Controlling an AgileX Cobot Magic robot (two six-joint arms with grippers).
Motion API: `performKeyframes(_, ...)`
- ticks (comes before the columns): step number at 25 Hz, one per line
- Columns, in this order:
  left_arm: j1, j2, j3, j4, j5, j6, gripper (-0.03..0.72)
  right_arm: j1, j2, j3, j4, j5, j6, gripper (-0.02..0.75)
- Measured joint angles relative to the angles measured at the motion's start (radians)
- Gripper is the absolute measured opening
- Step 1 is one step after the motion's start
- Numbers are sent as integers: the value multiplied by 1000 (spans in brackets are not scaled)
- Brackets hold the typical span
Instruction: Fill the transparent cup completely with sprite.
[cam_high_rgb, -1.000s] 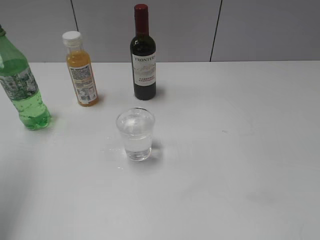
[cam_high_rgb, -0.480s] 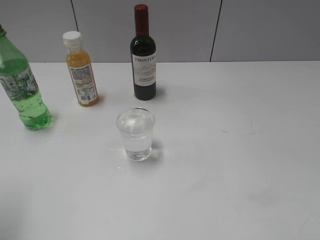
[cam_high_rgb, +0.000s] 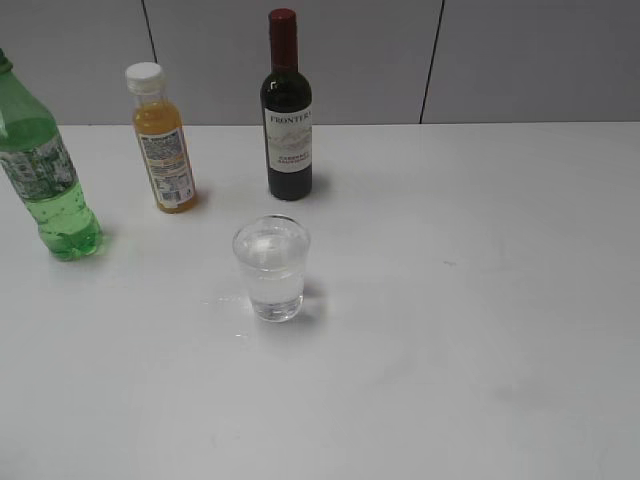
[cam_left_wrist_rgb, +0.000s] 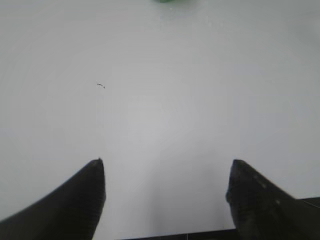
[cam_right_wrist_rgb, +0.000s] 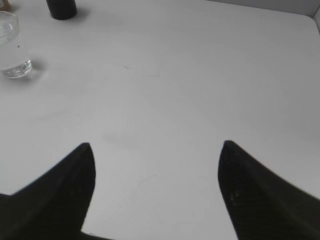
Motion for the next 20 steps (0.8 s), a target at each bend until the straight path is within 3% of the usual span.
performKeyframes(20, 0, -478, 87, 45, 36, -112, 575, 0, 0, 0, 0, 0, 0, 582)
